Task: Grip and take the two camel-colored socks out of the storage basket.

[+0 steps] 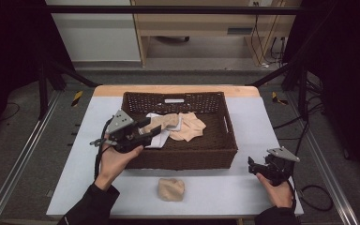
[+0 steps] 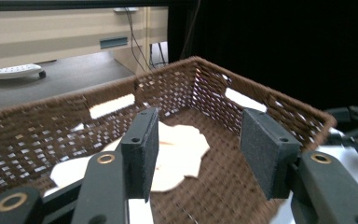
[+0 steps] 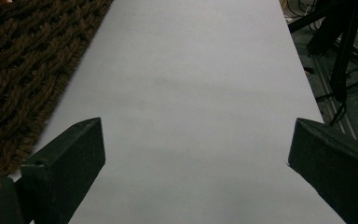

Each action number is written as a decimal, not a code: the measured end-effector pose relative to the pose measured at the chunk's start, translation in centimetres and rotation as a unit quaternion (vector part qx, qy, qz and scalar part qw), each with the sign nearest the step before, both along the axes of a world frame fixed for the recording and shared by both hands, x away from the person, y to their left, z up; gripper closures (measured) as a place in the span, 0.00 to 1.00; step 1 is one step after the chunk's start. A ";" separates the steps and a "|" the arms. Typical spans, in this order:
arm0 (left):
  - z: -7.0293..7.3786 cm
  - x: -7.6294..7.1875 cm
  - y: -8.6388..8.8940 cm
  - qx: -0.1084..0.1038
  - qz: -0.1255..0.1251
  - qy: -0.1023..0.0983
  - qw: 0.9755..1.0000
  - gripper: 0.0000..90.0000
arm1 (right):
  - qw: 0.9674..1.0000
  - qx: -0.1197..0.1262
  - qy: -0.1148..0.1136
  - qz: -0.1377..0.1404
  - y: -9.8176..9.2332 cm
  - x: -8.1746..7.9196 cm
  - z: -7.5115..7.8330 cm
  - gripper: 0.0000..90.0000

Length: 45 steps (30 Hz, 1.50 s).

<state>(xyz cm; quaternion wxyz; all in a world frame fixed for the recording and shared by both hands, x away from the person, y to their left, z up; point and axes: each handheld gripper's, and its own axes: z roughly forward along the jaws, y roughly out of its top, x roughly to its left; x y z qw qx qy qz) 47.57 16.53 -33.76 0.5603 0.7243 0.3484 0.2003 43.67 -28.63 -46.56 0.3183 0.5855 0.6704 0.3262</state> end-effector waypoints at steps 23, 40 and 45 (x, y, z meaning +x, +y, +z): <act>-0.7 10.0 -1.1 0.091 0.100 0.017 0.991 0.51 | 1.000 0.001 0.001 0.004 0.1 0.2 -0.1 0.04; -7.1 12.1 0.2 0.141 0.120 0.088 0.979 0.53 | 1.000 -0.005 0.004 0.005 0.2 0.3 -0.2 0.05; -7.9 12.1 0.4 0.155 0.117 0.097 0.976 0.53 | 1.000 -0.001 0.005 0.002 0.1 0.3 -0.2 0.05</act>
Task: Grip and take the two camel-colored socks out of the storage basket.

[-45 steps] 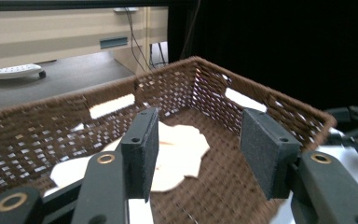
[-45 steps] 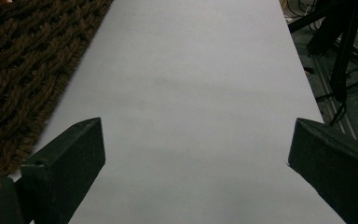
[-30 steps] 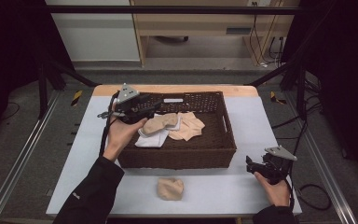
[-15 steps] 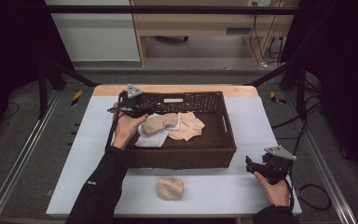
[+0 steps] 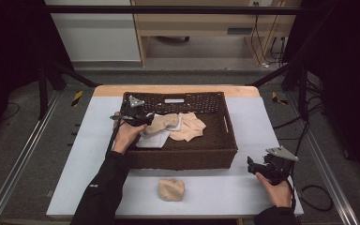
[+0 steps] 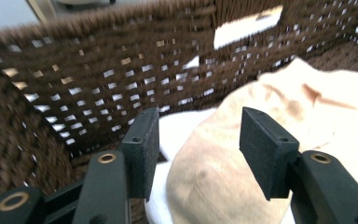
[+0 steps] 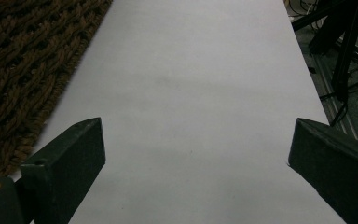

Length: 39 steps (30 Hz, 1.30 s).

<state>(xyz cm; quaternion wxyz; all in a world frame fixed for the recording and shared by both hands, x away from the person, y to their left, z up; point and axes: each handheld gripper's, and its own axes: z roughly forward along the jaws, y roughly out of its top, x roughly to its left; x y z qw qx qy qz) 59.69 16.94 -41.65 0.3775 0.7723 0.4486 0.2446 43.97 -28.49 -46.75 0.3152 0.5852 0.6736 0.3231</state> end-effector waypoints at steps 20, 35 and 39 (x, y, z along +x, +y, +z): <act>-1.7 0.1 -0.8 0.045 -0.031 0.061 0.997 0.37 | 1.000 -0.005 0.004 0.001 0.1 0.0 -0.1 0.05; -1.3 -0.4 -0.9 0.045 -0.037 0.105 0.993 0.90 | 1.000 -0.005 0.004 0.002 0.1 0.0 -0.1 0.05; -0.7 -0.7 -0.8 0.032 -0.038 0.087 0.995 0.94 | 1.000 -0.004 0.004 0.000 0.1 -0.1 0.0 0.05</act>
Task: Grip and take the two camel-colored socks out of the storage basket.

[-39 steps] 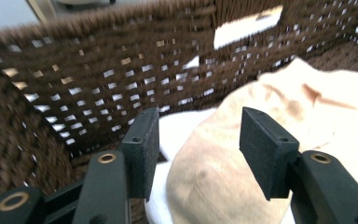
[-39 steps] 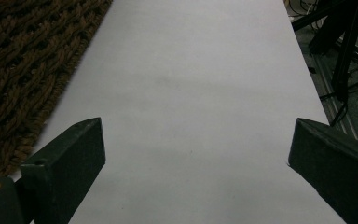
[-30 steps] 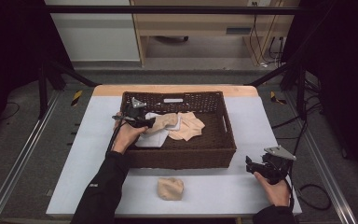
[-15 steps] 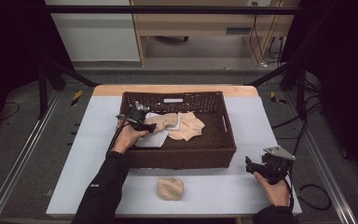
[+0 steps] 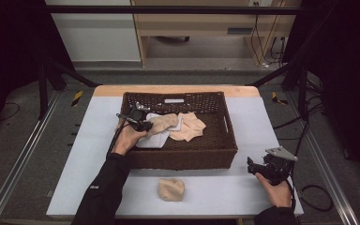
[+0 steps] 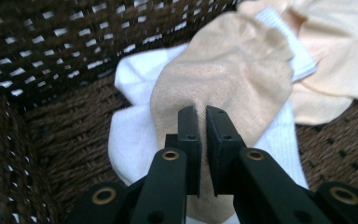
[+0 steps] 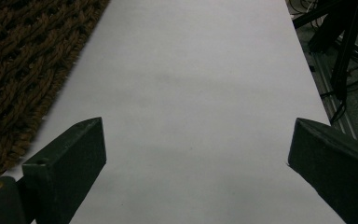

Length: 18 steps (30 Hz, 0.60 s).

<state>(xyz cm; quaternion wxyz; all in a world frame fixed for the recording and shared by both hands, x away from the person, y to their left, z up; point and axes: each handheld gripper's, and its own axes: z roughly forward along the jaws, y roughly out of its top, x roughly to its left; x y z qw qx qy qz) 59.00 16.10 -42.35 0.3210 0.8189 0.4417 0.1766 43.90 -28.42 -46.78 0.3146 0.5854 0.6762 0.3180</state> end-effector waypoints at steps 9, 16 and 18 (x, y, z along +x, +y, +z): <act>1.7 -0.8 0.1 -0.053 -0.007 -0.075 0.996 0.95 | 1.000 -0.003 -0.001 -0.001 -0.1 0.0 0.0 0.05; 3.7 -2.3 -0.4 -0.089 -0.023 -0.137 0.986 0.95 | 1.000 -0.005 -0.002 -0.002 -0.1 0.0 0.0 0.05; 4.4 -2.8 -0.6 -0.100 -0.029 -0.153 0.983 0.95 | 1.000 -0.004 -0.002 -0.003 -0.1 0.0 0.0 0.05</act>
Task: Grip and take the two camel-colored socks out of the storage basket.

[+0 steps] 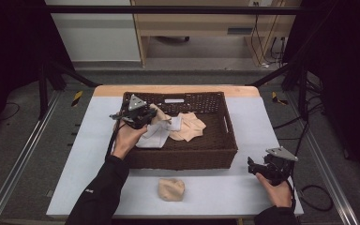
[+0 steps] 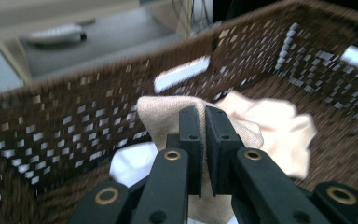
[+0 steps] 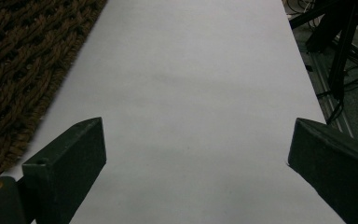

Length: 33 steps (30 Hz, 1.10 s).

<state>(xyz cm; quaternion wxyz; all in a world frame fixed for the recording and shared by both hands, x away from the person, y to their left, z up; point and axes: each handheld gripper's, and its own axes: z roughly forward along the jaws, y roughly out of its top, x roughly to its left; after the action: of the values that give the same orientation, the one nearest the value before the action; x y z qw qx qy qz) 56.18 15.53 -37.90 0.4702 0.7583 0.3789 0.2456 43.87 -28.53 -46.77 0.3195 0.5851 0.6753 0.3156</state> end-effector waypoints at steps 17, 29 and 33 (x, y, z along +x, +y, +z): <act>4.2 -4.7 0.0 -0.083 -0.037 -0.062 0.994 0.95 | 1.000 -0.001 -0.002 -0.003 -0.1 -0.1 0.0 0.05; 7.4 -9.5 0.1 -0.118 -0.079 -0.101 0.985 0.95 | 1.000 0.002 -0.001 -0.005 -0.2 -0.2 0.1 0.05; 8.1 -11.2 0.2 -0.122 -0.097 -0.111 0.982 0.95 | 1.000 0.000 -0.001 -0.005 -0.2 -0.2 0.1 0.05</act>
<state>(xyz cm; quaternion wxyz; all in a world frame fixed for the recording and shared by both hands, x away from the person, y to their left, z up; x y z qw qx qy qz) 45.00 15.73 -29.79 0.6198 0.6963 0.2762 0.2341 43.67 -28.72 -46.71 0.3219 0.5878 0.6723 0.3146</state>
